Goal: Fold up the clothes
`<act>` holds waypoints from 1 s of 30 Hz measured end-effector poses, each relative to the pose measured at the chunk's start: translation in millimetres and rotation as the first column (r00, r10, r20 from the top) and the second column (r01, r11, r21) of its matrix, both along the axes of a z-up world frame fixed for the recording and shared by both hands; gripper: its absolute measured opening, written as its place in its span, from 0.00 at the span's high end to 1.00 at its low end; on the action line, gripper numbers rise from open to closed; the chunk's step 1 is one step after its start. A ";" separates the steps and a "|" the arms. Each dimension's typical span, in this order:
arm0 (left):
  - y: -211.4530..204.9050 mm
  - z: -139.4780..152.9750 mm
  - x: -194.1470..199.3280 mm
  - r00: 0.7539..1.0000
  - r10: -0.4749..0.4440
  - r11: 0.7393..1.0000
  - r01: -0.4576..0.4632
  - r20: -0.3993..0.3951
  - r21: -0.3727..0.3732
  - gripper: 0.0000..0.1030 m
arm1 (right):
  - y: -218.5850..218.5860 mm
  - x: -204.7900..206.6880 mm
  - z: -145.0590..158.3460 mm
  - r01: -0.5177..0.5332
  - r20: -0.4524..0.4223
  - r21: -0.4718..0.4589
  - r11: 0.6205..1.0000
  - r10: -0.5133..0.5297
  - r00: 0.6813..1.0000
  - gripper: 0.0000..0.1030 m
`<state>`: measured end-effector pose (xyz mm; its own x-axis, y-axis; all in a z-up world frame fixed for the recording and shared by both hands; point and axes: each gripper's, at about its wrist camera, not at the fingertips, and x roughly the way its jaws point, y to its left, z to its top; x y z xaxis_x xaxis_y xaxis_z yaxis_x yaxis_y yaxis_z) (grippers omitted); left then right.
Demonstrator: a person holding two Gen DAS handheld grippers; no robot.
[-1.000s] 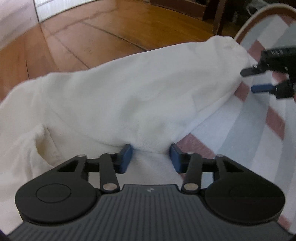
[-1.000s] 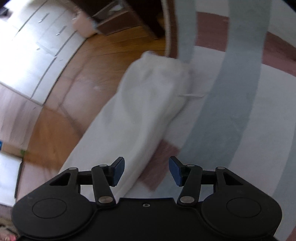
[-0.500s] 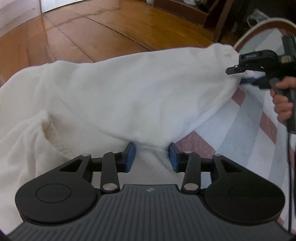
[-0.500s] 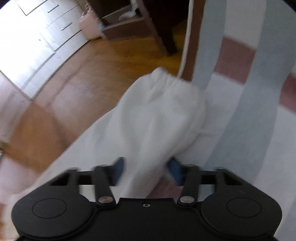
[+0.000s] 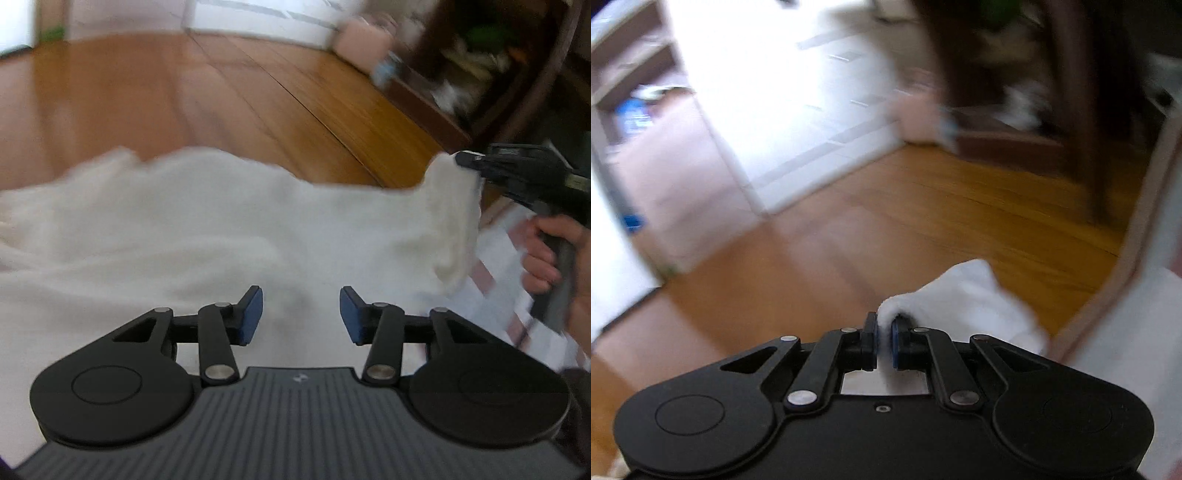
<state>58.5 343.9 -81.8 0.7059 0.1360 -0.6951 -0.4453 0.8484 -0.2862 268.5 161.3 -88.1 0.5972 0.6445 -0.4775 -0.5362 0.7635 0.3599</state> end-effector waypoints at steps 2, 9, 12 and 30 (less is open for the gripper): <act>14.2 9.5 -23.0 0.999 0.045 0.996 -0.046 0.016 0.072 0.57 | 32.7 -44.5 15.8 -0.119 0.047 0.021 0.993 0.118 0.992 0.91; 63.3 1.3 -77.8 0.974 0.223 0.972 -0.219 0.049 -0.084 0.56 | 107.5 -179.0 -9.5 -0.562 0.077 -0.151 0.813 0.577 0.813 0.91; 54.7 -9.2 -75.8 0.977 0.212 0.975 -0.211 0.009 -0.064 0.56 | 112.1 -200.6 -41.0 -0.590 0.061 -0.263 0.764 0.623 0.780 0.91; 3.2 -30.0 9.6 0.994 -0.067 0.998 0.066 -0.083 -0.010 0.27 | -1.9 -129.9 -55.0 -0.406 -0.012 -0.521 0.751 0.469 0.883 0.54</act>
